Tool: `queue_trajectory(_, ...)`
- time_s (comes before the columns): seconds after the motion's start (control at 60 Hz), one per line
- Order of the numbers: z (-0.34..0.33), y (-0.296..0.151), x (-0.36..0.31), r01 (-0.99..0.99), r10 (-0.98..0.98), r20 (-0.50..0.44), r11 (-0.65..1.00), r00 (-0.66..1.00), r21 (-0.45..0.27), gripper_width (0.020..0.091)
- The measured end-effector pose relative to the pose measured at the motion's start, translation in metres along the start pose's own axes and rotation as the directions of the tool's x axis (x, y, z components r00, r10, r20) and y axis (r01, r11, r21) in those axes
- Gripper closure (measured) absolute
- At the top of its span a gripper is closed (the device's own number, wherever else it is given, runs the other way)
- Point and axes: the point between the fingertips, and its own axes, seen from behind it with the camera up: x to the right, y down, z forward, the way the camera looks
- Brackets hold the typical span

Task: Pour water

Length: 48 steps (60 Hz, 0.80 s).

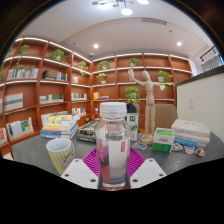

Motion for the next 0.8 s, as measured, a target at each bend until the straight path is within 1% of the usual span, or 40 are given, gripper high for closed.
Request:
queue_trajectory(0.1,0.000,0.000,-0.001,0.026,-0.026,-0.012,1.000,1.000,-0.005,0.0749)
queue_trajectory(0.233,0.001,0.000,0.000,0.024,-0.024,-0.030,1.000,0.999,0.003,0.0629)
queue_trajectory(0.267,0.001,0.003,0.001,0.024,-0.024,-0.033,1.000,0.999,-0.015,0.0601)
queue_trajectory(0.283,0.000,0.008,0.002,0.023,-0.024,-0.035,0.999,0.999,-0.036,0.0572)
queue_trajectory(0.3,0.000,0.014,0.002,0.021,-0.024,-0.038,0.998,0.999,-0.061,0.0517)
queue_trajectory(0.317,-0.001,0.020,0.002,0.020,-0.023,-0.039,0.996,0.999,-0.087,0.0422)
queue_trajectory(0.333,-0.003,0.025,0.002,0.018,-0.023,-0.041,0.994,0.999,-0.108,0.0366)
queue_trajectory(0.367,-0.004,0.031,0.002,0.014,-0.020,-0.043,0.992,0.999,-0.127,0.0284)
queue_trajectory(0.383,-0.008,0.032,0.000,0.011,-0.017,-0.044,0.992,0.999,-0.125,0.0259)
queue_trajectory(0.483,-0.028,0.031,0.001,-0.002,-0.006,-0.064,0.993,0.998,-0.120,0.0260)
queue_trajectory(0.617,-0.066,0.028,0.009,-0.016,0.001,-0.142,0.994,0.990,-0.109,0.0261)
queue_trajectory(0.733,-0.103,0.027,0.024,-0.028,-0.006,-0.249,0.991,0.968,-0.131,0.0247)
queue_trajectory(0.8,-0.122,0.027,0.029,-0.042,-0.003,-0.288,0.987,0.958,-0.153,0.0247)
